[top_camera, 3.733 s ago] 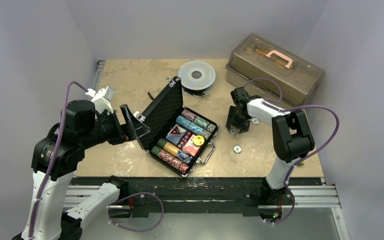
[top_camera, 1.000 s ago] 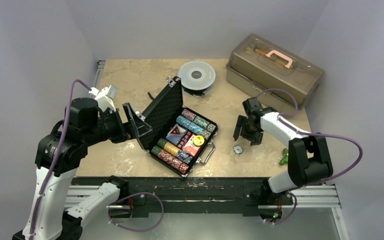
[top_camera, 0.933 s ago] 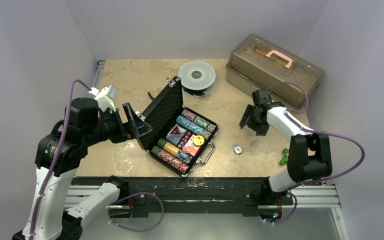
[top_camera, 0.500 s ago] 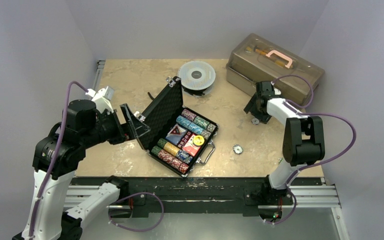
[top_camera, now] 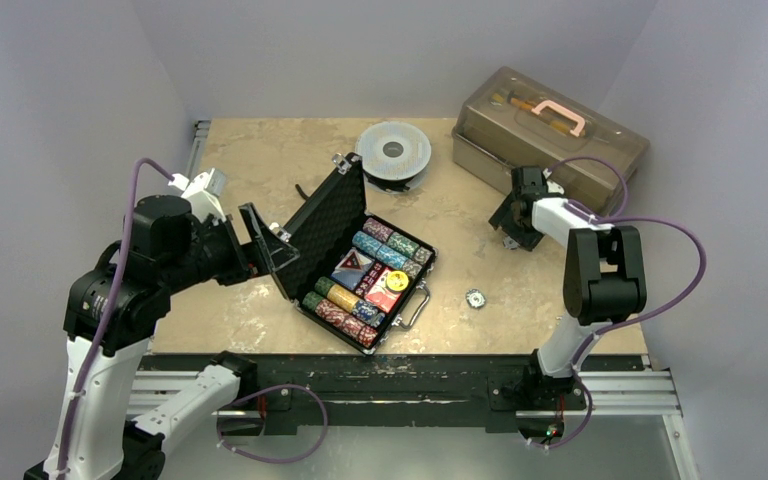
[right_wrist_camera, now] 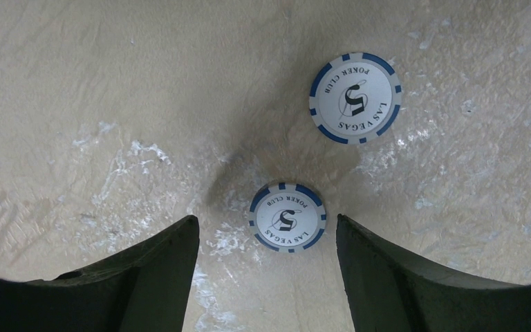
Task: Pack up texas hold em set
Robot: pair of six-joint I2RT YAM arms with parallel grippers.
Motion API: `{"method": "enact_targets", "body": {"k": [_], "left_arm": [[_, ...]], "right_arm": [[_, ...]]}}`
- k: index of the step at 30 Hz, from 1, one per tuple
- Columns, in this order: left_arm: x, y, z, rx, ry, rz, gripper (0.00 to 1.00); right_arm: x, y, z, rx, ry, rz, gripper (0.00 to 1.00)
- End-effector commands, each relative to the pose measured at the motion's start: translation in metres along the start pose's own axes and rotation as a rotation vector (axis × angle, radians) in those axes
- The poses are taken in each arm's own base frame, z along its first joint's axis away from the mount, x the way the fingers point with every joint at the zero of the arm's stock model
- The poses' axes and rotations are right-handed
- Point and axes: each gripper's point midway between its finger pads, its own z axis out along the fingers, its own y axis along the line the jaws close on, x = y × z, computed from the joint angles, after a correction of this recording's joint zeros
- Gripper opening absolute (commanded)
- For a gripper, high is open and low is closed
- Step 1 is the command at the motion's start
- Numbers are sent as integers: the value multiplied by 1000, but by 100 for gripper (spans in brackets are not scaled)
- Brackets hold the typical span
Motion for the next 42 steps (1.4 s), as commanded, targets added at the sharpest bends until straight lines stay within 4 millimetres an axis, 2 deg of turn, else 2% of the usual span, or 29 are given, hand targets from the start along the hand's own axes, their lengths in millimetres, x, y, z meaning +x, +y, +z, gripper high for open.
{"method": "enact_targets", "body": {"k": [1,4,9,20,42], "left_arm": [[-7,-6,-4,17,-23,20,80],[-6,-6,-3,16,-19,22,80],[-6,-7,-2,20,-11,23,80],[-6,-8,0,25,-2,23,80],[-1,-5,-2,25,-10,9,80]], "right_arm": [[0,-11,2,46,-14,18,69],[2,-14,5,55,-13,1,69],[8,-12,10,53,21,-13,58],[16,-19,19,92,58,-48,58],[26,-30,27,151,102,-105,49]]}}
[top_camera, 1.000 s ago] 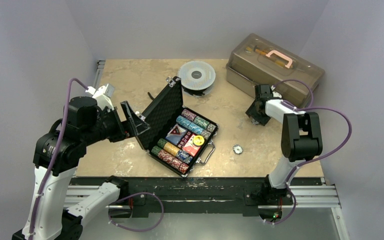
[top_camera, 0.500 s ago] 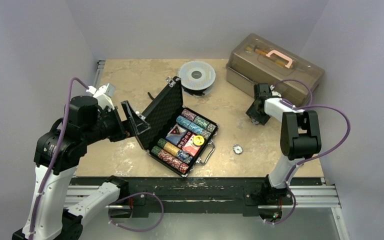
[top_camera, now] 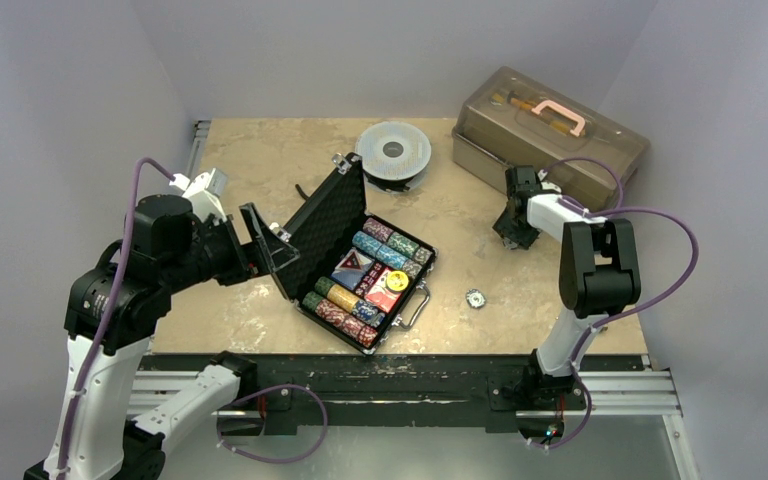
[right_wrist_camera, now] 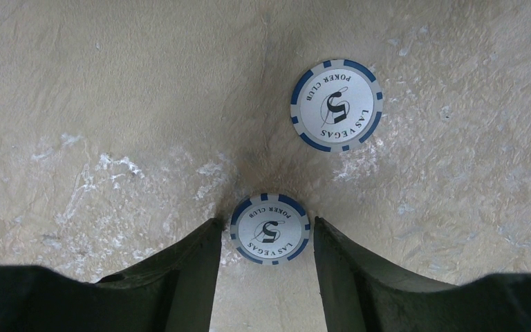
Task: Pack up texas hold em set
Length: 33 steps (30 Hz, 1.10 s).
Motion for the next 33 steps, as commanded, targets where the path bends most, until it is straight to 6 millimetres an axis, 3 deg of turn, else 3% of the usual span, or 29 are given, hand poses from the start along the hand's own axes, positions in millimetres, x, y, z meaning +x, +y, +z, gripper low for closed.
{"method": "enact_targets", "body": {"k": [1,10,21,30,33], "left_arm": [[-2,-5,-3,30,-17,8,80],[-2,-6,-3,33,-16,7,80],[-2,-9,0,43,-7,12,80],[-2,-10,3,52,4,19,80],[-3,-11,4,53,7,23,80]], "right_arm": [[23,-14,19,50,95,-59,48],[11,-4,4,-16,61,-65,38],[3,0,-22,-84,29,-84,36],[20,0,-42,-136,40,-144,36],[34,2,-51,-161,59,-174,36]]}}
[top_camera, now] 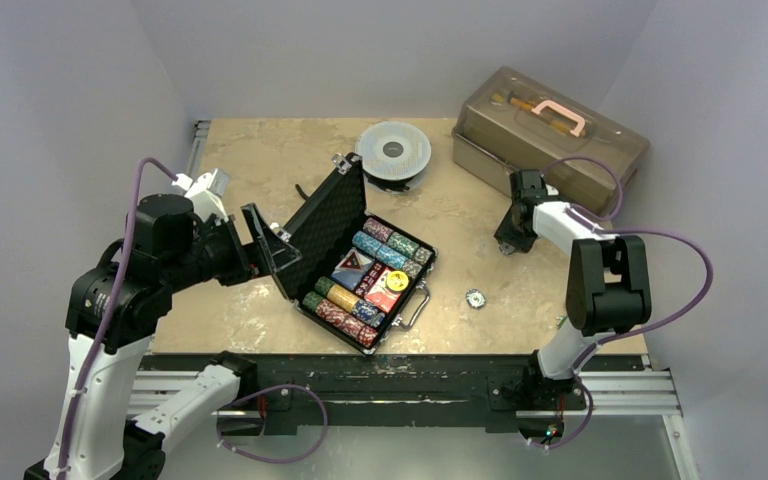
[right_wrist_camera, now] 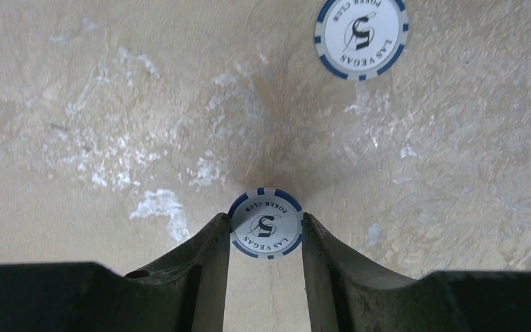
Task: Pack up texas hold em set
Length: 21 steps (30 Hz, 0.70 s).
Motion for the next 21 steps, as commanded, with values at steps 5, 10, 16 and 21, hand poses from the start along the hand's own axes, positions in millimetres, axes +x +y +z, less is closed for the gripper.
{"method": "enact_targets", "body": {"k": [5,10,16,21], "left_arm": [[-6,-10,6,47,-4,28,80],[-6,-11,9,52,2,32,80],[-5,-12,13,59,19,31,80],[-6,-14,15,68,22,32,80]], "right_arm": [[50,20,-34,-71,35,-149,36],[84,23,-57,-104,46,-222,36],[105,21,-77,-129,41,-297,36],[121,12,-76,-122,77,-310,37]]}}
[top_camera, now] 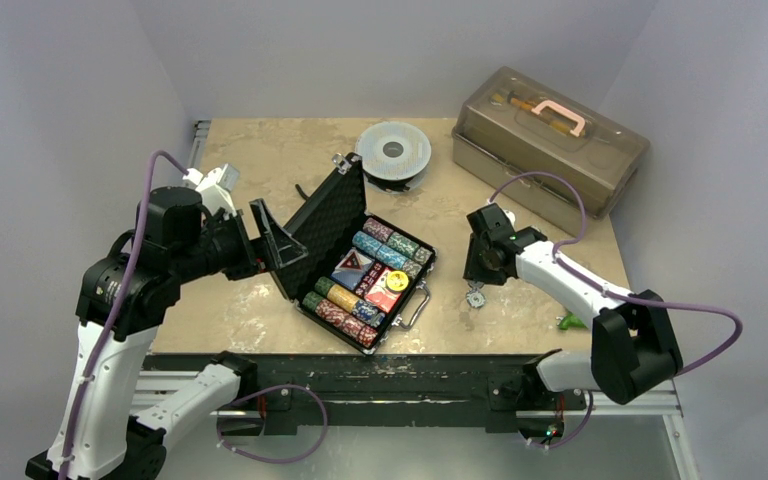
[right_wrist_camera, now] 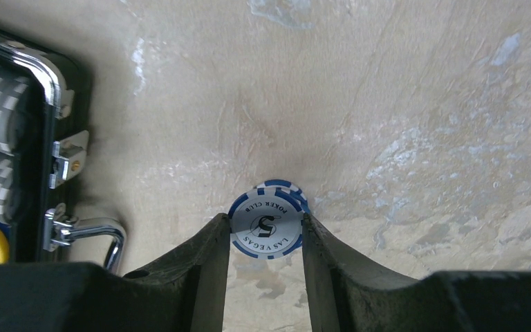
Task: Pack up texas hold em set
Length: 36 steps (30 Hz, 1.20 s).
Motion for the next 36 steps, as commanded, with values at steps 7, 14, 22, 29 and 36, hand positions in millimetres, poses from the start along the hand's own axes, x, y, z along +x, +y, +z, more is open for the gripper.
{"method": "enact_targets", "body": {"k": [7,14,22,29,36], "left_arm": [[-6,-10,2,47,-11,30,80],[-7,-9,-1,39,-21,35,80],[-9,-10,-2,36,-28,41,80],[-10,-10,-4,36,-33,47,80],[-10,-10,-5,32,-39,53,80]], "right_arm": [[25,-11,5,41,56,-22,37],[26,-8,10,47,66,-35,38],[24,-7,11,52,69,-39,46],[9,0,2,19,27,10,86],[-61,-53,10,96,-105,316,80]]}}
